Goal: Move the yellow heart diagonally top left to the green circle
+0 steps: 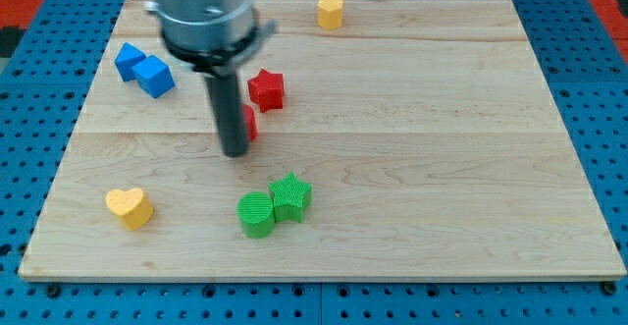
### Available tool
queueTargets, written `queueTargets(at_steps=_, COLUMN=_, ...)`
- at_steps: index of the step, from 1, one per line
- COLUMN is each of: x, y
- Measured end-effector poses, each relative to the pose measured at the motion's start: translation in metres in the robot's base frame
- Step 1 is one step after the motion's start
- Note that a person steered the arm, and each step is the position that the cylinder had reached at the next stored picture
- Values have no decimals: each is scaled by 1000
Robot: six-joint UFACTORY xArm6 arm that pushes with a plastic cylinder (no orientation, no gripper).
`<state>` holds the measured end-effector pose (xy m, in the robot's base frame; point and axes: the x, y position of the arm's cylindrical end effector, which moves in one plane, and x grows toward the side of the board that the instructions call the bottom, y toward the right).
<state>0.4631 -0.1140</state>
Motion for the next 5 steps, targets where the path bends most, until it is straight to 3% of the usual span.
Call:
queueTargets(at_steps=2, x=-39, y=19)
queueTargets(at_steps=3, x=8, y=-38)
queueTargets(at_steps=4, x=42, y=-134)
queueTargets(at_steps=5, x=108, y=-150)
